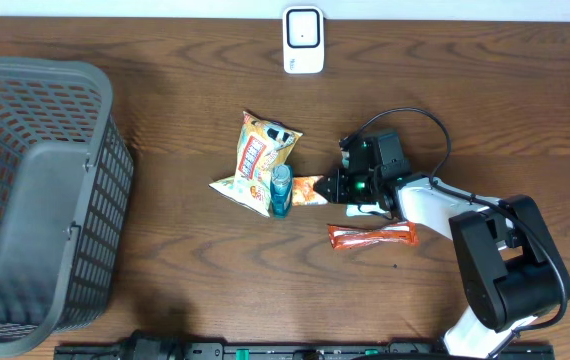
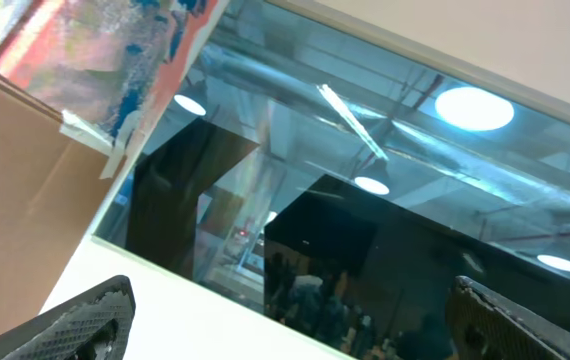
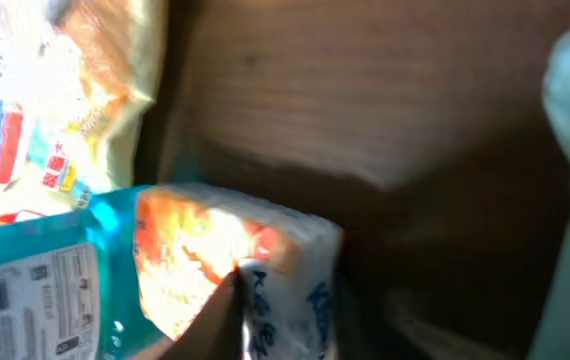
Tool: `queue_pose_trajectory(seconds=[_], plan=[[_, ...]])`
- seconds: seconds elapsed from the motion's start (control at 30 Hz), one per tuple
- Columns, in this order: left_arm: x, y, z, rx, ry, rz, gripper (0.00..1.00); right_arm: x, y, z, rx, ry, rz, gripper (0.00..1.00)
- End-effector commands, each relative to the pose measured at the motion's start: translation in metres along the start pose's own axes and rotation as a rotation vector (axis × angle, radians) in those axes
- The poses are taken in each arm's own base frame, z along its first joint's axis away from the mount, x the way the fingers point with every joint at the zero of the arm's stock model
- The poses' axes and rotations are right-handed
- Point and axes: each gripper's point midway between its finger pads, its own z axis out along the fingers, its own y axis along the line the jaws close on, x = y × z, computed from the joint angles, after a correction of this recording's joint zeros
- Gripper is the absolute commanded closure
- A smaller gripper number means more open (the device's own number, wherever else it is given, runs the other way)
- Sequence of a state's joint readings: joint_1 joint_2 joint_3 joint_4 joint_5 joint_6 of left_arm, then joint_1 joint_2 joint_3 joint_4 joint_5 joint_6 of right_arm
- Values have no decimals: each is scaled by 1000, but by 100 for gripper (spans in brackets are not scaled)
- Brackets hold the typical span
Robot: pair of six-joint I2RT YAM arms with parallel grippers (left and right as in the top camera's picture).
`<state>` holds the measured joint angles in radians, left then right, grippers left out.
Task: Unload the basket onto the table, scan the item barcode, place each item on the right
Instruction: 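Reach the right gripper toward the orange box beside the teal bottle, then close the right gripper on the orange box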
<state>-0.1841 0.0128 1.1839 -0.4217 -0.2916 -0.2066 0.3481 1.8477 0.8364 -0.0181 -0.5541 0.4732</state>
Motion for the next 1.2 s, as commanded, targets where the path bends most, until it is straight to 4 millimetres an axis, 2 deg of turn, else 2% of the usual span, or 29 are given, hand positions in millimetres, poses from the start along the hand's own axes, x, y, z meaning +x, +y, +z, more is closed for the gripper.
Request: queue_pose_trajectory(seconds=[0.0, 0.03, 0.13, 0.27, 0.4, 0.5, 0.6, 0.73, 0.83, 0.97, 1.07, 1.17], plan=[[-4, 3, -3, -15, -19, -4, 2, 24, -30, 10, 87, 61, 39, 94], [-4, 3, -3, -15, -19, -4, 2, 24, -30, 10, 82, 62, 41, 99], [-4, 3, -3, -15, -19, -4, 2, 22, -30, 7, 54, 65, 60, 99], [-4, 3, -3, -15, -20, -5, 2, 14, -14, -15, -120, 85, 164, 99], [-4, 3, -3, -15, -21, -5, 2, -2, 21, -67, -462, 115, 259, 98], [-7, 2, -3, -12, -30, -9, 2, -5, 31, -102, -601, 154, 380, 99], [-7, 2, -3, -10, -35, -30, 2, -1, 38, -122, -656, 201, 489, 99], [-1, 1, 3, -8, -36, -82, 2, 8, 54, -143, -721, 255, 543, 99], [18, 0, 12, 1, -5, -127, 2, 15, 64, -155, -716, 263, 556, 99], [69, -19, 24, 122, 125, -122, 2, 24, 78, -173, -704, 245, 522, 99], [104, -30, 29, 196, 201, -108, 2, 31, 82, -179, -628, 213, 510, 99], [133, -28, 37, 203, 232, -101, 2, 37, 75, -184, -500, 145, 494, 99]])
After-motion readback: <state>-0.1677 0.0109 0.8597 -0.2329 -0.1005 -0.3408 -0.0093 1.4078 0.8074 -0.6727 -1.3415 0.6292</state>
